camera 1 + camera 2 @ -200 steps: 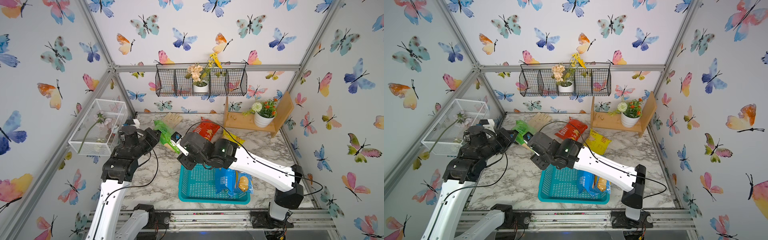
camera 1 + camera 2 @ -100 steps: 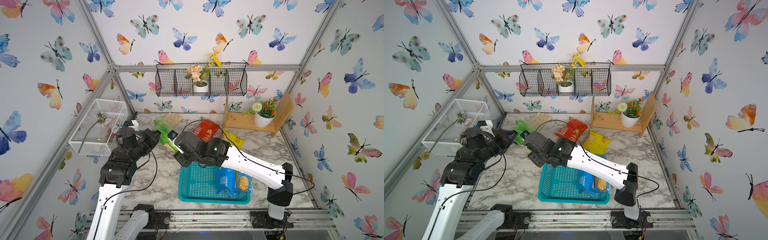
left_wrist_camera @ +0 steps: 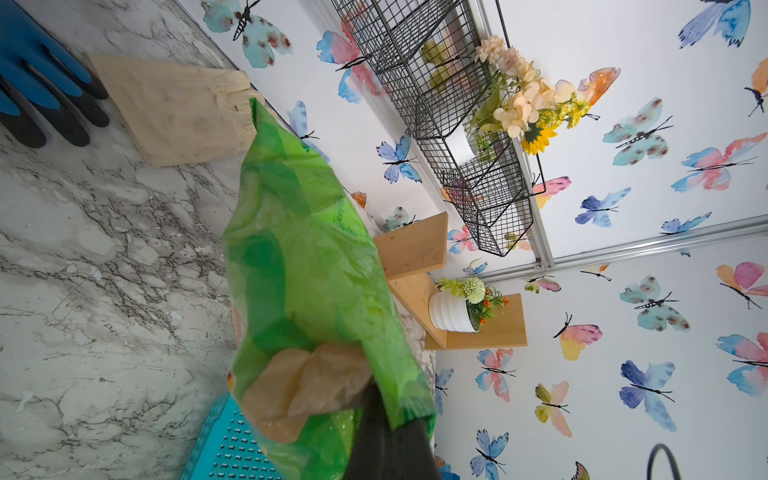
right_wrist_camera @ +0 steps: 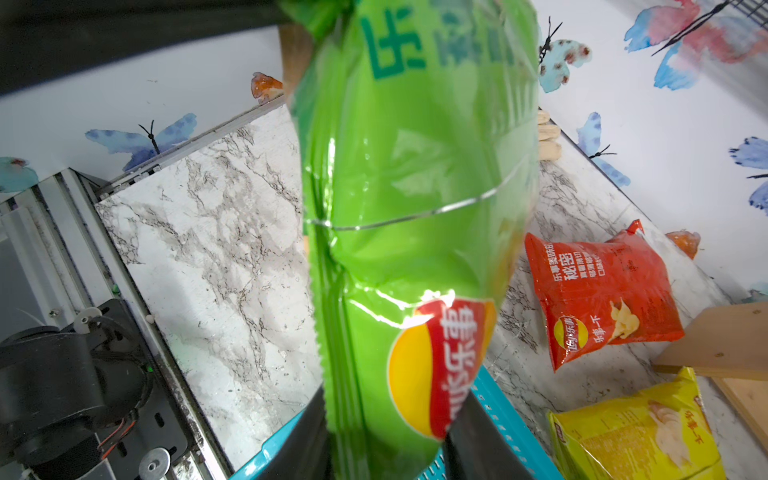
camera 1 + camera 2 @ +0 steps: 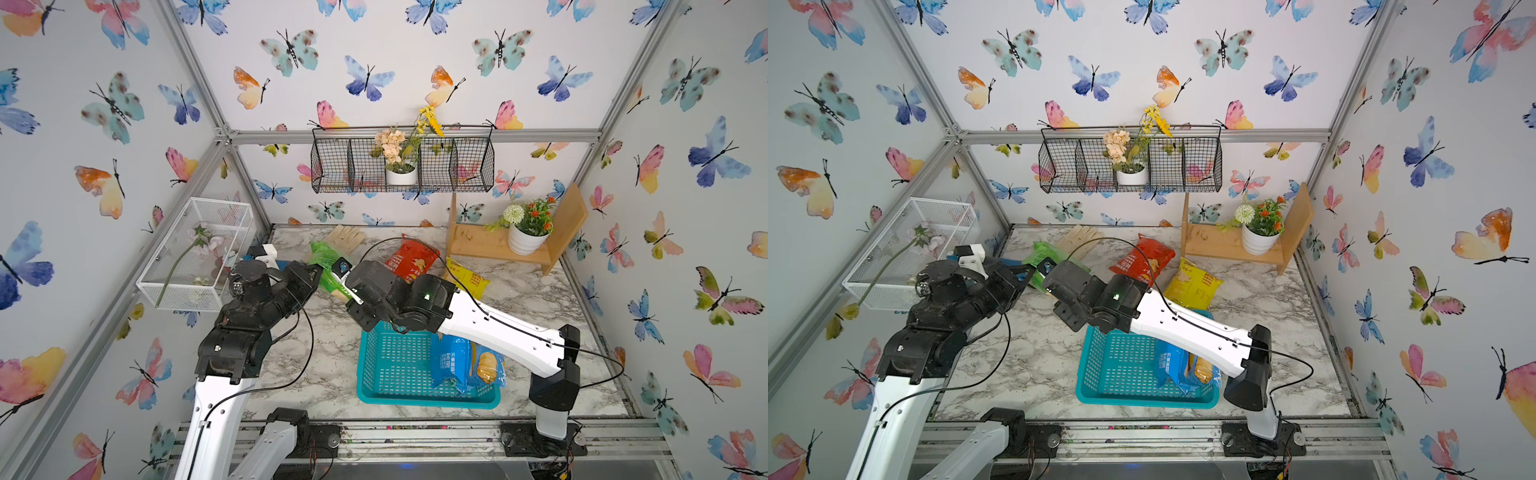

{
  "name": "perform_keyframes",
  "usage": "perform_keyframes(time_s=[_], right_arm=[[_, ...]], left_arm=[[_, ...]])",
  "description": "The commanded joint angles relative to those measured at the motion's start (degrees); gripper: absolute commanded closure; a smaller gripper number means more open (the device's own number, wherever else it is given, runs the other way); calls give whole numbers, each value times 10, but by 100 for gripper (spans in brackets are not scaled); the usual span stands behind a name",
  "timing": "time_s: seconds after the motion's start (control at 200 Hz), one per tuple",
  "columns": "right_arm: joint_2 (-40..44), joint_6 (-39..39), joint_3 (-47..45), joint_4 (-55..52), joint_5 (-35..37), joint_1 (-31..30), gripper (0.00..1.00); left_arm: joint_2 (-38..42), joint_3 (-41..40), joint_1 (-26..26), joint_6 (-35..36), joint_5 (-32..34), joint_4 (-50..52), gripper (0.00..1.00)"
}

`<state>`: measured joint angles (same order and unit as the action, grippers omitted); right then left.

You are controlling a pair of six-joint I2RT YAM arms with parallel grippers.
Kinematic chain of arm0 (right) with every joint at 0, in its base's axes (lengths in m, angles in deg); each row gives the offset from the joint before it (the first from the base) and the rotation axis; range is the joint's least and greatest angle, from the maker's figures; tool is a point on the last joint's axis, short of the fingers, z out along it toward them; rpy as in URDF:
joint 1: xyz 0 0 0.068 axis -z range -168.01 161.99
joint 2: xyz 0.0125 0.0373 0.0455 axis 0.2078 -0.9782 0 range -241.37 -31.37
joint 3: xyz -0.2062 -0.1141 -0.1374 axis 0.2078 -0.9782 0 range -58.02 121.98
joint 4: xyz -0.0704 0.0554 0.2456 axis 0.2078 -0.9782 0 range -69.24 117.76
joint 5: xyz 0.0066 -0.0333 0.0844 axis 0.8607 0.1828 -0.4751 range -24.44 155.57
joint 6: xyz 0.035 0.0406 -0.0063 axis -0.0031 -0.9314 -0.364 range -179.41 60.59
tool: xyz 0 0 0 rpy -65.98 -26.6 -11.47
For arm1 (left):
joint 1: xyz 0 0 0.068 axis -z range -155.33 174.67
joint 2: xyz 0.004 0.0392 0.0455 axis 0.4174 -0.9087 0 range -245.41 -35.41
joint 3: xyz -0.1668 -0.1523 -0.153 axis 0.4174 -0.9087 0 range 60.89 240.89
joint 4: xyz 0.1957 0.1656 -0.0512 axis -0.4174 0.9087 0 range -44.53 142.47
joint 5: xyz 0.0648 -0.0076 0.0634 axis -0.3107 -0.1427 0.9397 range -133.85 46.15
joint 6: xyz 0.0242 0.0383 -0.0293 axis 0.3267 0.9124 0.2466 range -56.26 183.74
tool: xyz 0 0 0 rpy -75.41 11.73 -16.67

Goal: Put the potato chips into the basket
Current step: Pick up the potato chip from the center of the board.

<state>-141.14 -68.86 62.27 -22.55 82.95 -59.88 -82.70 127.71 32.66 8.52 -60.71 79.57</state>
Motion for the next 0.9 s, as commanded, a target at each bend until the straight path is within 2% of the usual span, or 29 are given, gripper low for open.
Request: perform_keyframes(time_s=[0.0,0.11,0.17,0.295,0.4,0.591,0.661,0.786,0.891], right_arm=[[-4,0,13,13,0,-2,70],[2,-4,5,13,-16,-2,86],[8,-10,0,14,-26,-2,95],[26,-26,-11,21,-59,-2,98],[48,-43,-23,30,-84,-2,98],[109,-92,-67,53,-113,-2,98],[138,-115,-95,66,-120,-2,98],[195,-159,-165,90,-128,-2,98],[244,-206,-230,108,-131,-2,98]], left_arm=[[9,-2,0,-3,-24,-15,100],[9,1,0,-3,-23,-16,95],[8,3,-1,-2,-23,-17,87],[6,20,0,1,-17,-10,43],[9,44,-1,12,2,3,21],[18,88,-1,52,53,35,18],[19,90,0,70,61,47,21],[33,49,0,90,57,49,29],[56,-16,0,94,44,36,31]])
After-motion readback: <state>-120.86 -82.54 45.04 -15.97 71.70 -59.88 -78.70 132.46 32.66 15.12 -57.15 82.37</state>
